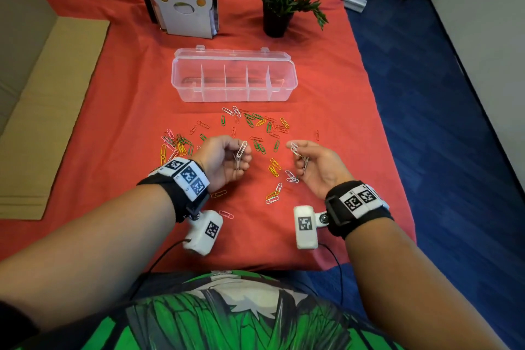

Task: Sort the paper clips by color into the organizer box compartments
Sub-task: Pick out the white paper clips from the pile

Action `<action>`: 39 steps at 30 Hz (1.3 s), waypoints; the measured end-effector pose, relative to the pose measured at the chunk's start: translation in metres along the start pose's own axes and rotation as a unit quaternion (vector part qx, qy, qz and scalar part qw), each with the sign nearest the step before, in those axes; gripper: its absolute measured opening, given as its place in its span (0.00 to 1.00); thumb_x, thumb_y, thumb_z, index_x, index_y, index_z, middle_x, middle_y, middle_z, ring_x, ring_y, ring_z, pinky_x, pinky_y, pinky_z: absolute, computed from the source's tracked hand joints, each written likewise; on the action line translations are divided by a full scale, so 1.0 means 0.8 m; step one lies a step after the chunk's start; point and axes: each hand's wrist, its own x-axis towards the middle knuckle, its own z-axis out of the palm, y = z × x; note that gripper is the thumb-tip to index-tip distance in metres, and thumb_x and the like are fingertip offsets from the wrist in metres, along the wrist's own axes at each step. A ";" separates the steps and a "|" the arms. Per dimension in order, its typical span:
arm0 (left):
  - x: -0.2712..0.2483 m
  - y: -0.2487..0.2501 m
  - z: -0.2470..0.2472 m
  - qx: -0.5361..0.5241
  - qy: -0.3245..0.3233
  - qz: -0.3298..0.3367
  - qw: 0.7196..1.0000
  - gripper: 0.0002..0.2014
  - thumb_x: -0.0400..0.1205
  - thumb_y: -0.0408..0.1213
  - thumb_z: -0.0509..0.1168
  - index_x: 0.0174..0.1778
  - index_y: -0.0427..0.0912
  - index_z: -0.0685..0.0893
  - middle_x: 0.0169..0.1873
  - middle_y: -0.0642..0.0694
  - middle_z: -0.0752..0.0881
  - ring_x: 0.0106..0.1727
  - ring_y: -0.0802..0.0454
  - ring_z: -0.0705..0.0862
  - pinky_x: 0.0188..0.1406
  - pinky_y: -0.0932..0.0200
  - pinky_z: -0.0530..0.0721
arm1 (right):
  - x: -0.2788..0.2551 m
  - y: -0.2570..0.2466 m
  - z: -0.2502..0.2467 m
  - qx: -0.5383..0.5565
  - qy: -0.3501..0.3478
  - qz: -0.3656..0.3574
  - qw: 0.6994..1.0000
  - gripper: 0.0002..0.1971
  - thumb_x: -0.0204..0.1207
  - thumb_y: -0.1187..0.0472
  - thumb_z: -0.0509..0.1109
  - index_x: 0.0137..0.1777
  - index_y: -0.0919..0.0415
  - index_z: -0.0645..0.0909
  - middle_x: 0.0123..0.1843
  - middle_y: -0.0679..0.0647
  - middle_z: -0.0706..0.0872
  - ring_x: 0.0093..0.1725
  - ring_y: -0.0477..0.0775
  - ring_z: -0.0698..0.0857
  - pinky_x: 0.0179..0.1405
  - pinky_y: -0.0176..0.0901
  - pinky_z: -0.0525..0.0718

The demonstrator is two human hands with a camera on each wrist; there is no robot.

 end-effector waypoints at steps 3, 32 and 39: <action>-0.002 0.000 0.007 -0.012 -0.033 -0.010 0.999 0.13 0.75 0.36 0.52 0.34 0.41 0.82 0.24 0.48 0.84 0.23 0.55 0.81 0.24 0.65 0.80 | -0.004 -0.003 -0.005 0.128 -0.019 0.043 0.991 0.06 0.66 0.60 0.60 0.33 0.61 0.78 0.26 0.51 0.76 0.24 0.49 0.73 0.22 0.33 0.69; 0.016 -0.042 -0.013 0.667 0.132 0.217 0.700 0.07 0.77 0.35 0.65 0.47 0.47 0.86 0.51 0.43 0.84 0.55 0.43 0.83 0.54 0.57 0.77 | 0.008 0.046 -0.002 -0.681 0.072 -0.114 0.720 0.08 0.74 0.68 0.61 0.51 0.66 0.78 0.56 0.65 0.80 0.57 0.63 0.81 0.56 0.47 0.78; 0.018 -0.061 0.001 0.726 0.126 0.229 0.636 0.11 0.76 0.43 0.67 0.51 0.43 0.82 0.53 0.42 0.81 0.57 0.40 0.81 0.55 0.48 0.80 | 0.012 0.028 -0.009 -0.309 0.123 -0.007 0.943 0.11 0.79 0.70 0.57 0.40 0.56 0.76 0.32 0.51 0.75 0.27 0.47 0.72 0.23 0.35 0.70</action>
